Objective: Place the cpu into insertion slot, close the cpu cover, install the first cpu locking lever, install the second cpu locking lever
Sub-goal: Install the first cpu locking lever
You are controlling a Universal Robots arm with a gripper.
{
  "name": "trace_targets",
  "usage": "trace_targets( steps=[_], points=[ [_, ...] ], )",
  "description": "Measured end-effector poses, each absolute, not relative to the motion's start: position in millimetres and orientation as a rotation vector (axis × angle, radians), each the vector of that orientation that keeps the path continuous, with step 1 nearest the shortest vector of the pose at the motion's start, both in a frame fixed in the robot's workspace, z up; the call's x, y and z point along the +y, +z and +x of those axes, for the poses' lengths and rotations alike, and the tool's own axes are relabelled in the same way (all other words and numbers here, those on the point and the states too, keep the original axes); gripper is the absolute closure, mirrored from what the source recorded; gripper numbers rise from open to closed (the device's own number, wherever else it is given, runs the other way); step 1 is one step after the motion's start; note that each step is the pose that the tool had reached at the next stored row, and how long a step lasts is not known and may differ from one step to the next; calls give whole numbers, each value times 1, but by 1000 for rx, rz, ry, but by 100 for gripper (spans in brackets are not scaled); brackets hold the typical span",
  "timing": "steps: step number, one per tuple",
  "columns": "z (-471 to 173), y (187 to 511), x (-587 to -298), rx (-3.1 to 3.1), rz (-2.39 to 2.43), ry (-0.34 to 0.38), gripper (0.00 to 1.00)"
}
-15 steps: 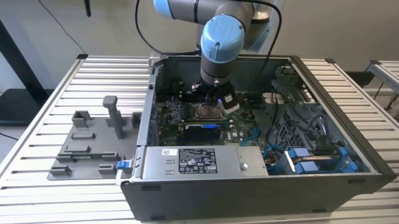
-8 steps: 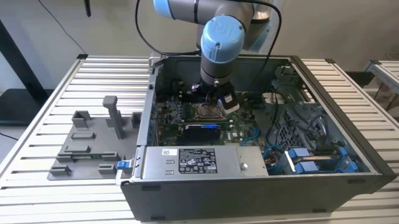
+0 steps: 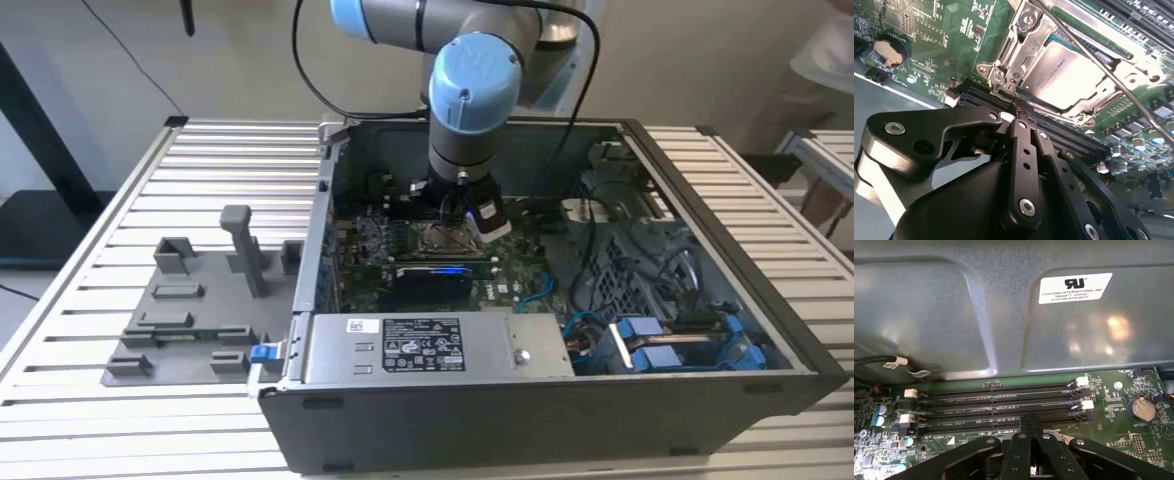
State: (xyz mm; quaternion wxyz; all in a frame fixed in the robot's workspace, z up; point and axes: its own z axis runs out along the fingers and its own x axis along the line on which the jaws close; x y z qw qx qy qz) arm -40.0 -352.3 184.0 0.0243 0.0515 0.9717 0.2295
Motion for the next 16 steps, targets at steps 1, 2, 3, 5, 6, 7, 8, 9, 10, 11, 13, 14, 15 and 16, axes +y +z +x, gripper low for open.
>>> trace_targets(
  steps=[1, 2, 3, 5, 6, 7, 8, 9, 10, 11, 13, 14, 15, 16],
  points=[
    [-40, 184, -352, 3007, 159, 706, 89],
    [-40, 184, -352, 3009, 159, 702, 89],
    [-40, 186, -353, 3010, 160, 700, 89],
    [-40, 193, -352, 3011, 160, 701, 89],
    [-40, 196, -352, 3010, 160, 701, 89],
    [-40, 199, -352, 3011, 160, 701, 89],
    [-40, 201, -352, 3011, 160, 701, 89],
    [-41, 203, -352, 3011, 160, 701, 89],
    [-42, 204, -352, 3011, 160, 701, 89],
    [-43, 205, -352, 3011, 160, 701, 89],
    [-49, 205, -352, 3011, 160, 701, 89],
    [-53, 205, -352, 3011, 160, 701, 89],
    [-56, 205, -353, 3011, 160, 701, 89],
    [-60, 205, -353, 3011, 160, 701, 89]
  ],
)
